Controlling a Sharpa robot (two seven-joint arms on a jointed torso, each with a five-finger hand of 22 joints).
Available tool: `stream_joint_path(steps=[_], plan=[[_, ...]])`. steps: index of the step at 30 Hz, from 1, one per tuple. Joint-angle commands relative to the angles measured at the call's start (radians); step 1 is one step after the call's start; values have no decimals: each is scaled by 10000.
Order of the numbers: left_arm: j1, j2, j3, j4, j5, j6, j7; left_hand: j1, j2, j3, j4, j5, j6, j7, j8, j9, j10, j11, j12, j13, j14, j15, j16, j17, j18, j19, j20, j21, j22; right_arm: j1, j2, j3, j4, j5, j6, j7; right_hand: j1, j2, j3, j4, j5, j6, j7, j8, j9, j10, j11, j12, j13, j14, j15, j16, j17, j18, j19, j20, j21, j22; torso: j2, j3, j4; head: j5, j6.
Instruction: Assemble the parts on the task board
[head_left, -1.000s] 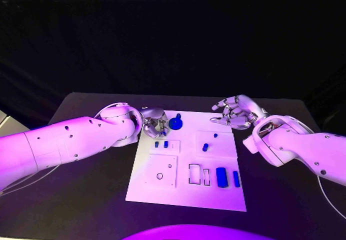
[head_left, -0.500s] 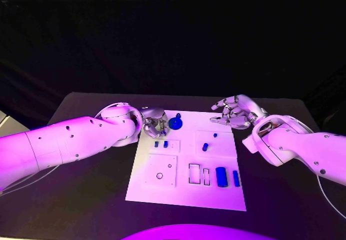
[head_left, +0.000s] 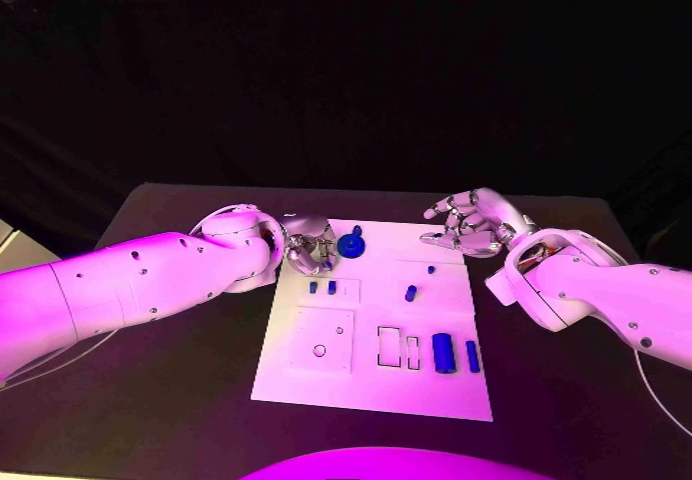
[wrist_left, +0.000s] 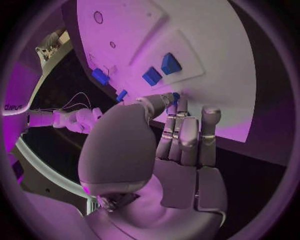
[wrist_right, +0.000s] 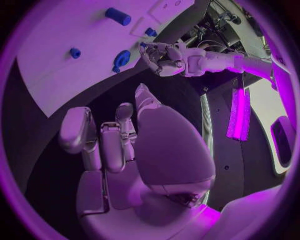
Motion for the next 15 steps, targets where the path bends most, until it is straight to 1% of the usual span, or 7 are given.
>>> stream_joint_path(steps=[1,5,8,9,11,13,15], plan=[[-53,3,-46,9,-43,260,-65,-145,-66,16,-64,15,-205,15,-146,-52,-100,86,-178,-26,-111,31,-44,-74,-122,-86,31,-96,-40,-6,4,1,4,-79,36,102,76,-43,58,14,2,18,58,36,9,-75,24,-39,-7,172,-84,-44,-9,97,-72,-25,-34,-8,-1,-3,4,-13,7],[-54,1,-46,13,-20,206,-77,-207,-141,70,-82,17,-506,37,-389,-130,-150,130,-344,-37,-185,75,-58,-175,-108,-141,81,-148,-80,-6,5,1,0,-79,33,103,68,-46,68,15,4,3,59,52,8,-346,25,-506,-436,161,-82,-63,-18,102,-83,-24,-87,-33,-1,-2,-1,15,-23],[-54,0,-45,21,-9,176,-80,-328,-235,82,-49,13,-749,16,-582,-198,-247,187,-511,-62,-218,125,-49,-217,-105,-164,127,-181,-103,-7,6,1,-6,-79,31,103,66,-48,71,16,4,-1,59,58,8,-386,24,-588,-518,160,-82,-66,-17,102,-82,-25,-92,-35,4,-1,-4,10,-17],[-54,-2,-45,24,-6,163,-82,-358,-257,83,-37,17,-803,1,-622,-213,-269,200,-546,-67,-219,137,-42,-215,-105,-165,138,-187,-106,-7,6,1,-7,-79,30,103,63,-49,74,17,4,-5,59,63,8,-416,24,-655,-587,159,-82,-69,-16,105,-87,-25,-114,-45,3,0,-6,19,-13],[-55,-5,-45,29,-2,140,-89,-484,-353,51,15,8,-1087,-130,-819,-296,-422,274,-711,-104,-238,202,-26,-244,-104,-182,191,-229,-136,-7,8,1,-11,-79,29,103,63,-49,74,17,4,-5,59,63,8,-416,24,-655,-587,159,-82,-69,-16,105,-87,-25,-114,-45,2,-2,-6,16,-37],[-55,-10,-44,34,1,105,-92,-524,-364,31,37,6,-1071,-89,-821,-298,-452,287,-742,-109,-247,214,-23,-258,-104,-180,207,-236,-140,-7,8,1,-15,-79,28,102,62,-51,76,16,4,-8,59,67,7,-446,24,-718,-651,157,-82,-73,-20,107,-89,-25,-127,-52,1,-3,-6,21,-15],[-56,-14,-43,39,2,77,-95,-548,-389,4,39,4,-1126,-114,-863,-317,-499,307,-779,-116,-255,232,-18,-268,-102,-183,224,-250,-150,-8,8,1,-18,-79,27,102,62,-51,76,16,4,-8,59,67,7,-446,24,-718,-651,157,-82,-73,-20,107,-89,-25,-127,-52,-1,-2,-5,22,-39]])
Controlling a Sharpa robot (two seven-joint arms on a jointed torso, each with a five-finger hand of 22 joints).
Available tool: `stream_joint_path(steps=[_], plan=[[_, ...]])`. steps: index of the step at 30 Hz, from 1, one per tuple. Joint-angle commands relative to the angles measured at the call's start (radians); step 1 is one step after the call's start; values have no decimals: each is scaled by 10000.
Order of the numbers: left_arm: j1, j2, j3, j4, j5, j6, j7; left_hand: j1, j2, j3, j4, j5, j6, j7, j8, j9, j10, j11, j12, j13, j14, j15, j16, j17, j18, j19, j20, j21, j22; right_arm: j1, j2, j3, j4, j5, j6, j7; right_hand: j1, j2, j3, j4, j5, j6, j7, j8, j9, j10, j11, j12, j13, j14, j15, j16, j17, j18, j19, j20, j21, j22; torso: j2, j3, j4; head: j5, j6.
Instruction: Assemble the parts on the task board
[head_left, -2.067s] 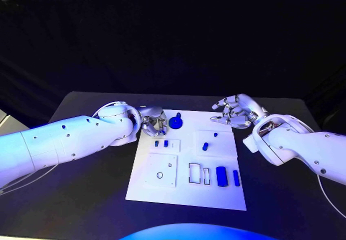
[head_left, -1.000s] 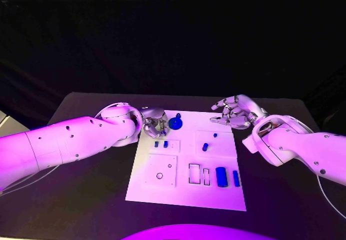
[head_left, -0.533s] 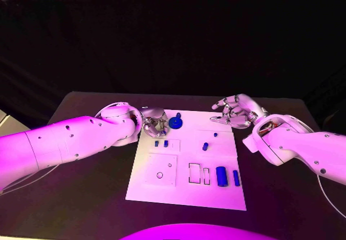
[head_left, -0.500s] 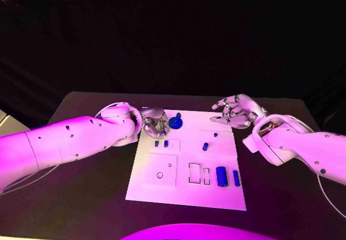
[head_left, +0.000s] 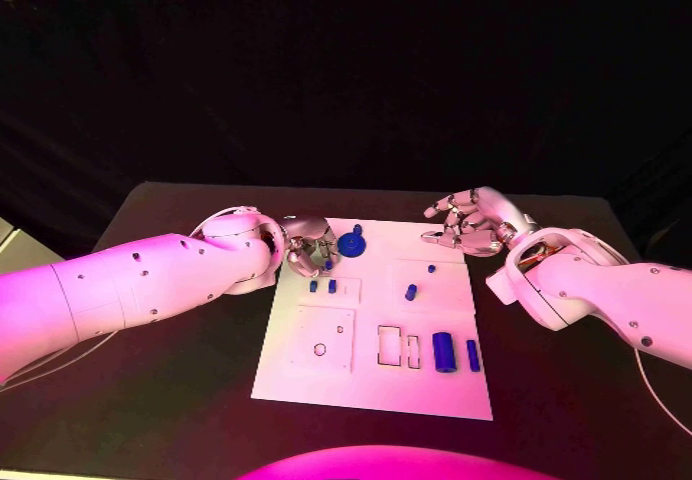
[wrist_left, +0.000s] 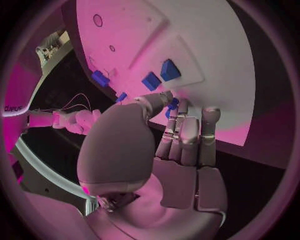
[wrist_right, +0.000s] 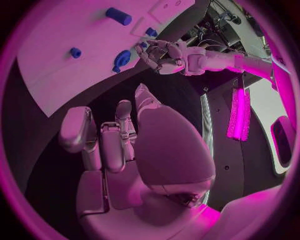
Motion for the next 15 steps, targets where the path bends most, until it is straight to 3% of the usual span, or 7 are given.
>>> stream_joint_path(steps=[1,15], plan=[[2,-3,7,33,-2,55,-50,-104,-47,-11,53,4,-106,-13,-73,-22,-96,17,-82,-19,-24,75,-17,-11,-103,-16,65,-52,-15,-8,4,1,-1,-79,28,103,62,-51,49,-12,4,-7,54,68,8,-44,-5,-36,-13,157,-82,-34,-10,106,-52,11,-68,-15,-2,-1,-1,8,-5],[-1,-61,15,67,0,-49,-71,-120,-54,-58,43,3,-71,-20,-77,-28,-219,58,-141,-22,-65,107,-21,-87,-95,-31,97,-88,-48,-16,1,1,-14,-79,19,105,66,-54,56,-15,4,-14,54,76,7,-87,-6,-136,-120,157,-82,-34,-2,103,-45,11,-64,-10,0,-3,4,1,-9]])
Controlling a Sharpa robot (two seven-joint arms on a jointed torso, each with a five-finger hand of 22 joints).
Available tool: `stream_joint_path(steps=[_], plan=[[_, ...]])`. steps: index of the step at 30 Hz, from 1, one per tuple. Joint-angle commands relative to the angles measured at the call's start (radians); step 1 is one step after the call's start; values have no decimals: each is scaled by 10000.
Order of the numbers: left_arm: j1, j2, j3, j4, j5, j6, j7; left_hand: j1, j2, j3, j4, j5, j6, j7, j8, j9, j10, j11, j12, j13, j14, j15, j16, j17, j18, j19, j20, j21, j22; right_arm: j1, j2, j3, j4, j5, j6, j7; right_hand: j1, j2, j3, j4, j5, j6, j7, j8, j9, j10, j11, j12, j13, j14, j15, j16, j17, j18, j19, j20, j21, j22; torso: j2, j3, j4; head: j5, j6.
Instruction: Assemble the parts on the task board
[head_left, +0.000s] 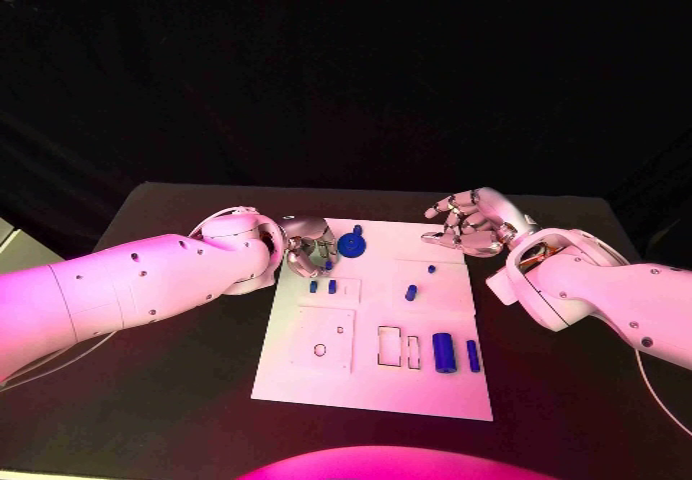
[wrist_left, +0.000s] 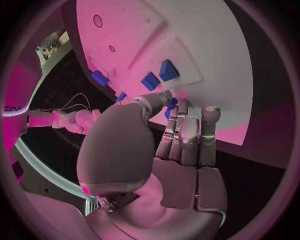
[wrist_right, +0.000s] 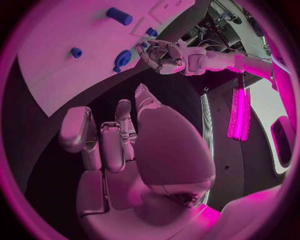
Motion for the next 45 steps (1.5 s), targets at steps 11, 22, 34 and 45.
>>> stream_joint_path(steps=[11,22,34,45], plan=[[0,-171,48,-72,-32,-213,-14,15,34,-334,-62,19,-367,-50,-312,-161,-871,203,-206,-69,-270,254,-73,-414,-46,-186,223,-271,-225,-19,-21,1,-82,-79,73,114,106,-128,195,-8,4,-165,116,188,-2,-465,70,-1206,-1317,30,-15,-196,-113,187,-212,64,-697,-298,-10,-5,-4,15,40],[20,-715,225,-328,462,-451,350,213,140,-276,-113,32,-169,45,-248,-173,-834,205,-46,-37,-318,262,-64,-462,-24,-237,250,-310,-266,-24,-82,1,-436,-1024,1402,-44,632,-466,1101,-43,2,268,88,314,-157,-153,146,-4523,-4915,228,25,20,241,87,159,81,-217,117,-5,1,-4,-43,141],[97,-1637,329,238,8846,-1700,3307,402,515,-136,-270,1,695,352,389,21,183,-161,1347,493,-2388,-83,-2105,-4263,306,-1871,-60,-1780,-1589,-25,-93,-4,-572,-4879,2782,-1001,728,-922,2480,-69,5,825,-131,157,-301,541,47,-5989,-6662,446,-61,162,301,-90,554,-40,859,803,17,16,-24,-241,241],[82,-2282,316,1193,11624,-1406,4370,393,639,-378,-310,11,657,314,413,32,225,-237,1805,701,-2333,-134,-2244,-4359,313,-1825,-94,-1926,-1697,-55,-18,-33,-318,-6373,2851,-1673,580,-1080,2729,-82,0,863,-130,90,-324,614,58,-6240,-6943,487,-51,188,307,-108,596,-79,955,879,1,-6,-1,-489,296]])
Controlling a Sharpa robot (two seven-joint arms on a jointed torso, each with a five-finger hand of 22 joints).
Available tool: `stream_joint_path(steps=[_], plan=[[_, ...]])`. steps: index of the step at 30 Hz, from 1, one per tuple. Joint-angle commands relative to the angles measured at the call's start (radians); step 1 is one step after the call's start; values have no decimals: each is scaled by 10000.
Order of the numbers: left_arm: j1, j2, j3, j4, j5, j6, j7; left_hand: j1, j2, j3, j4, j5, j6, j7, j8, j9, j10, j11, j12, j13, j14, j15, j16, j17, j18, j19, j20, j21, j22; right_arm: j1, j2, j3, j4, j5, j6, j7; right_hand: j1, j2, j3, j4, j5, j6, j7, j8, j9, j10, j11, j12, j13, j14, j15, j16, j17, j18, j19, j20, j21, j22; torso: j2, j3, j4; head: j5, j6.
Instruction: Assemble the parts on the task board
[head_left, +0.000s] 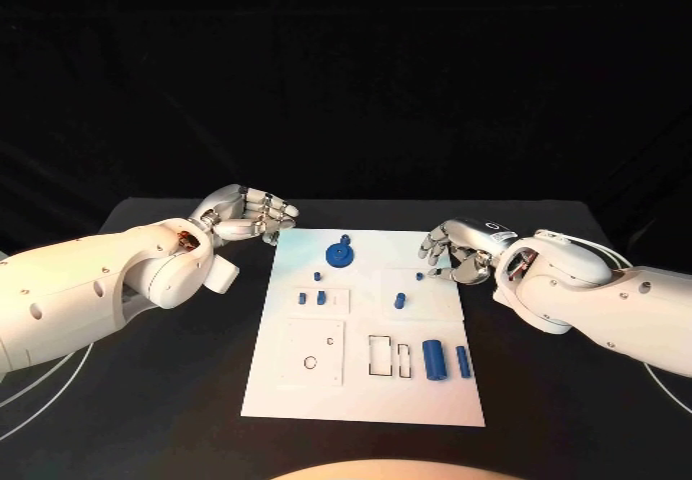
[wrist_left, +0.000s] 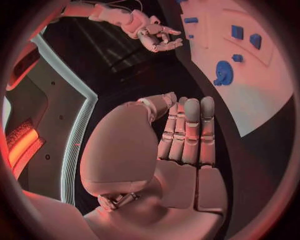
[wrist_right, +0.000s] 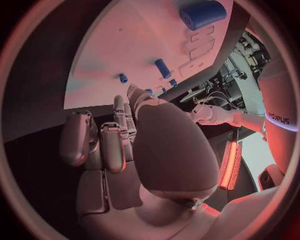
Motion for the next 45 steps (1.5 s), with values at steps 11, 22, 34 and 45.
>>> stream_joint_path(steps=[11,22,34,45], plan=[[4,-163,1,264,2210,47,1062,-9,89,-101,-8,13,-66,-38,35,12,-14,-56,100,35,4,-45,-55,-24,69,14,-34,-50,-30,-229,386,-43,-37,-1708,516,-1039,-265,-295,80,5,-6,145,84,-80,-18,-132,117,-302,-253,491,38,38,209,-112,65,57,-3,767,9,-18,23,-114,27],[5,-224,0,307,2383,66,1074,-20,96,-126,-7,21,-88,-30,27,8,-47,-51,139,53,-4,-42,-80,-38,67,19,-37,-75,-48,-353,766,-76,-387,-2072,631,-1349,-281,-105,281,-40,4,313,21,-54,-2,-39,71,-351,-369,536,19,120,297,-132,122,57,147,855,2,-11,5,-105,-30],[7,-251,0,315,2409,64,1009,-21,115,-139,-8,28,-106,-21,20,5,-87,-44,173,68,-14,-39,-109,-53,66,24,-39,-101,-66,-447,1004,-83,-606,-2318,493,-1493,-274,67,818,-147,11,460,25,-72,2,91,78,-444,-553,557,17,153,312,-142,151,47,198,906,11,-1,5,-72,-16],[7,-281,0,321,2415,32,908,-21,115,-139,-8,28,-106,-21,20,5,-87,-44,173,68,-14,-39,-109,-53,66,24,-39,-101,-66,-559,1112,-87,-620,-2250,760,-1408,-477,359,1638,-736,-7,1185,-188,275,237,977,-152,-386,-652,591,-150,235,376,-241,327,-78,772,1224,2,-6,7,-52,-57]])
